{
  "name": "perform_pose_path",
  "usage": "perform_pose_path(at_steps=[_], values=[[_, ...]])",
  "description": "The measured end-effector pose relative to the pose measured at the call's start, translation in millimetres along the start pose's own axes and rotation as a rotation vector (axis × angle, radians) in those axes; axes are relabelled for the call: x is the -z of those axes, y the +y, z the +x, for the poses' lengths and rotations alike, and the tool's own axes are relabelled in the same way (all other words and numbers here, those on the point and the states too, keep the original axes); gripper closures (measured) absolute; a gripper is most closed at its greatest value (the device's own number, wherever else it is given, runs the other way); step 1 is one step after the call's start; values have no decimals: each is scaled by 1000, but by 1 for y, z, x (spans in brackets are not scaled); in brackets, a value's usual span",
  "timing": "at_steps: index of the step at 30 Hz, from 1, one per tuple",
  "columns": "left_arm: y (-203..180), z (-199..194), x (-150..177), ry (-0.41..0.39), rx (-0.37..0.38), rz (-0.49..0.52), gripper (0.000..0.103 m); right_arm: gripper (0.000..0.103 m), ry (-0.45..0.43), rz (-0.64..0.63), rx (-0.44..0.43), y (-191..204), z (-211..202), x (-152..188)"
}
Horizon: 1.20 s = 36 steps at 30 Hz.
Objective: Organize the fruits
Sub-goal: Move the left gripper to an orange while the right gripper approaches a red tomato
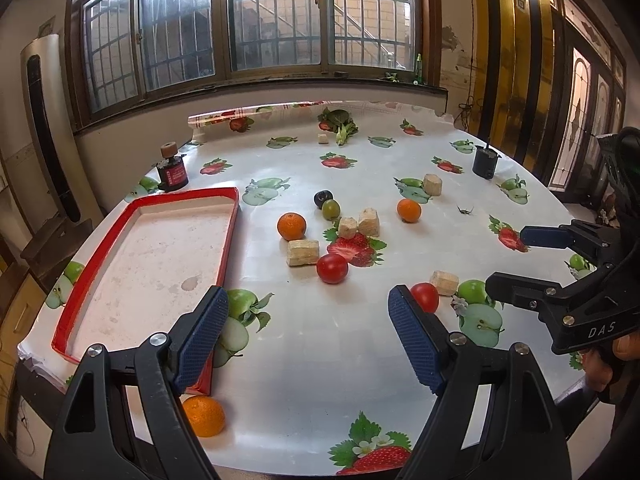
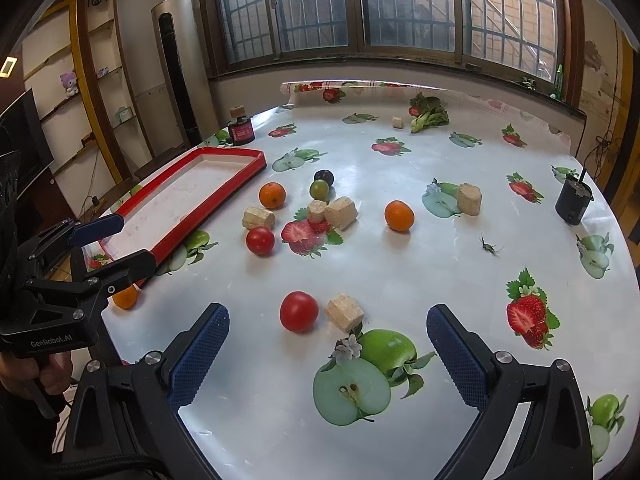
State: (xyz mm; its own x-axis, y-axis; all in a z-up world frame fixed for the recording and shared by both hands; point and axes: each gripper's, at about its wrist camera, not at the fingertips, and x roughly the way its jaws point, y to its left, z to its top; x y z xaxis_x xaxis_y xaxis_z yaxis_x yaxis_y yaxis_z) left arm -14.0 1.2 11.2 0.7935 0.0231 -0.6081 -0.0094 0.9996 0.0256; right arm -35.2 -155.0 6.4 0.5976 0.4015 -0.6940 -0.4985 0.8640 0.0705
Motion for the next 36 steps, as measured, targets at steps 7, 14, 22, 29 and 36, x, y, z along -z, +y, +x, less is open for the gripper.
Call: perform_pose_path(at_steps=[7, 14, 22, 29, 36], values=[[1, 6, 1, 40, 2, 13, 21, 3, -4, -12, -5, 3, 3, 1], [1, 7, 3, 37, 21, -2, 21, 3, -5, -16, -10, 6, 4, 1], [5, 8, 6, 43, 35, -20, 21, 3, 26, -7, -13, 7, 8, 2], [24, -2, 14, 54, 39, -40, 21, 4, 42, -4, -21, 6, 17, 5], [67, -13, 42, 127, 24, -107, 21, 28, 88, 7, -58, 4, 32, 11]])
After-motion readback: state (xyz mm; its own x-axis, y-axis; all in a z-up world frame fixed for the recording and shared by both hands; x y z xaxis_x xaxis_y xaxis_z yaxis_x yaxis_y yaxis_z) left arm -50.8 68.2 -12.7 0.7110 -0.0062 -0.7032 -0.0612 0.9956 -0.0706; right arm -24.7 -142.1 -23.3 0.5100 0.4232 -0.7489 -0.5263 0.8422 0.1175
